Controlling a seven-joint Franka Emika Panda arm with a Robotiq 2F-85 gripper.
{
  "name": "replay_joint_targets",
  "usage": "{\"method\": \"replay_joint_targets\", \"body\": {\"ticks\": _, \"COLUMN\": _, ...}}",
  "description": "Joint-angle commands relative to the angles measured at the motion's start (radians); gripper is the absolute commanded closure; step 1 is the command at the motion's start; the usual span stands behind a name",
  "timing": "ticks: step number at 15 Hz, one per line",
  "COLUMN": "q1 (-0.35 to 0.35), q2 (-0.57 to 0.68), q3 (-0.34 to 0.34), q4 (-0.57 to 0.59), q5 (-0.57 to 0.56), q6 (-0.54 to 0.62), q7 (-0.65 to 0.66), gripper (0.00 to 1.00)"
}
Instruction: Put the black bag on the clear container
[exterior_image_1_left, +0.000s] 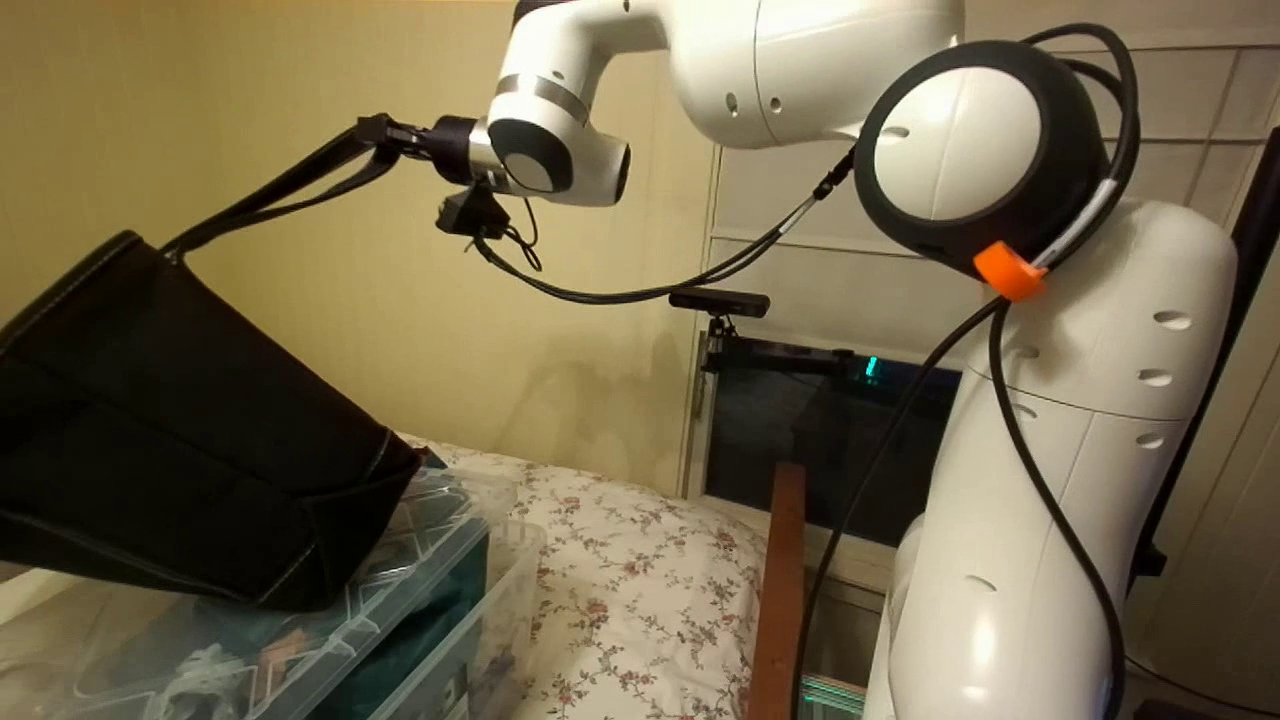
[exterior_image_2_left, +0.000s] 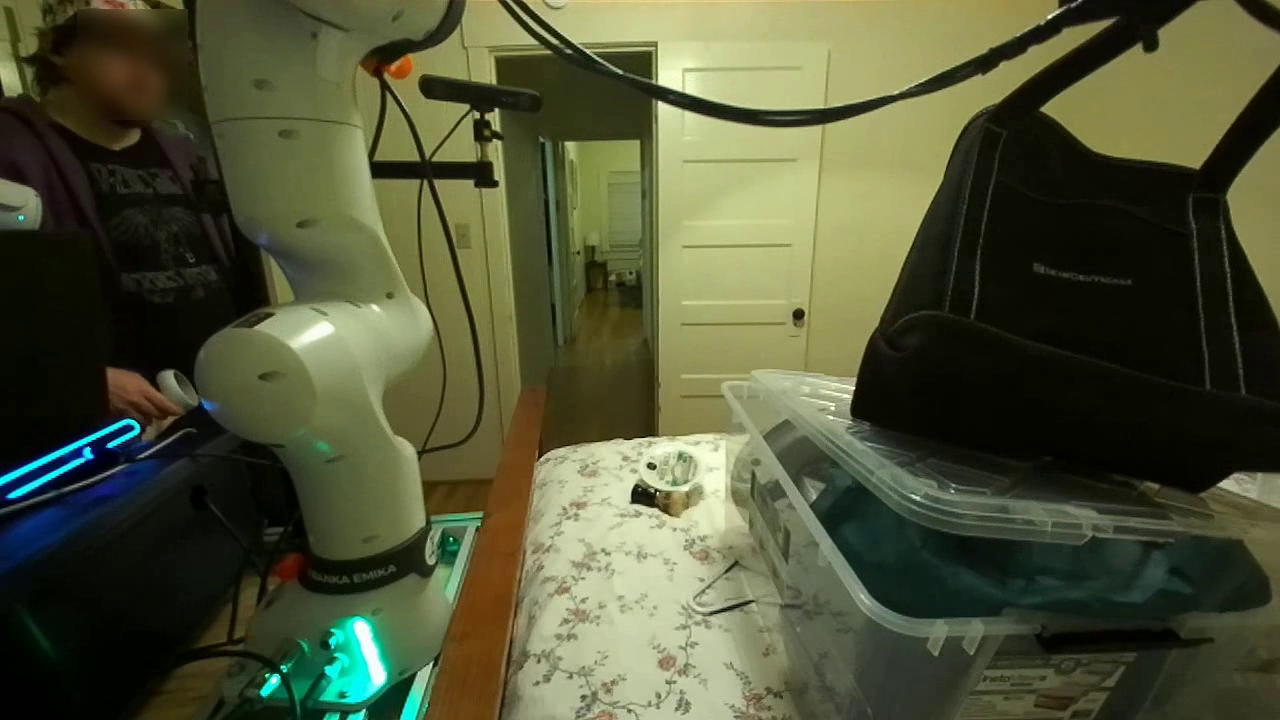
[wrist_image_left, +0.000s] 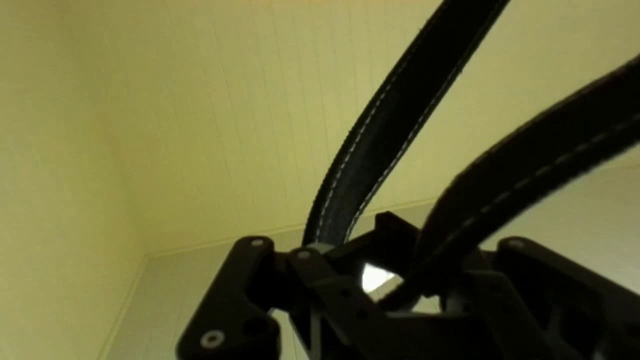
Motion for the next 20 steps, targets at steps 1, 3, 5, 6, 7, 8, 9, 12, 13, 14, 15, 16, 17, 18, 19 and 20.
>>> {"method": "replay_joint_targets", "body": {"ticks": 1, "q1": -0.015, "q2": -0.033, "q3": -0.015, "q4": -0.077, "q5": -0.131, "q6": -0.001, "q7": 0.013, "gripper": 1.00}}
{"method": "replay_joint_targets", "body": {"ticks": 3, "q1": -0.016, "q2": -0.034, "q3": -0.017, "q4": -0.095, "q5": -0.187, "q6": -0.003, "q7": 0.002, "gripper": 1.00}}
{"method": "replay_joint_targets", "body": {"ticks": 5, "q1": -0.012, "q2": -0.037, "q3": -0.014, "q4": -0.118, "q5": -0.261, "q6": 0.005, "q7": 0.018, "gripper": 1.00}}
{"method": "replay_joint_targets", "body": {"ticks": 6, "q1": -0.010, "q2": -0.038, "q3": -0.012, "q4": -0.130, "q5": -0.301, "q6": 0.015, "q7": 0.032, "gripper": 1.00}}
{"method": "replay_joint_targets", "body": {"ticks": 7, "q1": -0.012, "q2": -0.036, "q3": -0.012, "q4": -0.142, "q5": -0.348, "q6": 0.028, "q7": 0.042, "gripper": 1.00}}
{"method": "replay_joint_targets", "body": {"ticks": 8, "q1": -0.013, "q2": -0.032, "q3": -0.012, "q4": -0.150, "q5": -0.381, "q6": 0.033, "q7": 0.059, "gripper": 1.00}}
{"method": "replay_joint_targets", "body": {"ticks": 9, "q1": -0.017, "q2": -0.024, "q3": -0.016, "q4": -0.159, "q5": -0.409, "q6": 0.044, "q7": 0.075, "gripper": 1.00}}
{"method": "replay_joint_targets", "body": {"ticks": 12, "q1": -0.025, "q2": 0.002, "q3": -0.027, "q4": -0.199, "q5": -0.454, "q6": 0.057, "q7": 0.120, "gripper": 1.00}}
{"method": "replay_joint_targets", "body": {"ticks": 13, "q1": -0.025, "q2": 0.007, "q3": -0.029, "q4": -0.219, "q5": -0.465, "q6": 0.057, "q7": 0.143, "gripper": 1.00}}
{"method": "replay_joint_targets", "body": {"ticks": 14, "q1": -0.024, "q2": 0.012, "q3": -0.031, "q4": -0.249, "q5": -0.482, "q6": 0.056, "q7": 0.170, "gripper": 1.00}}
{"method": "replay_joint_targets", "body": {"ticks": 15, "q1": -0.022, "q2": 0.014, "q3": -0.032, "q4": -0.279, "q5": -0.511, "q6": 0.054, "q7": 0.200, "gripper": 1.00}}
{"method": "replay_joint_targets", "body": {"ticks": 16, "q1": -0.020, "q2": 0.019, "q3": -0.032, "q4": -0.305, "q5": -0.534, "q6": 0.059, "q7": 0.216, "gripper": 1.00}}
{"method": "replay_joint_targets", "body": {"ticks": 17, "q1": -0.021, "q2": 0.022, "q3": -0.034, "q4": -0.332, "q5": -0.573, "q6": 0.056, "q7": 0.241, "gripper": 1.00}}
{"method": "replay_joint_targets", "body": {"ticks": 18, "q1": -0.022, "q2": 0.023, "q3": -0.035, "q4": -0.359, "q5": -0.620, "q6": 0.055, "q7": 0.270, "gripper": 1.00}}
{"method": "replay_joint_targets", "body": {"ticks": 19, "q1": -0.022, "q2": 0.024, "q3": -0.036, "q4": -0.385, "q5": -0.674, "q6": 0.058, "q7": 0.306, "gripper": 1.00}}
{"method": "replay_joint_targets", "body": {"ticks": 20, "q1": -0.024, "q2": 0.024, "q3": -0.040, "q4": -0.407, "q5": -0.737, "q6": 0.065, "q7": 0.340, "gripper": 1.00}}
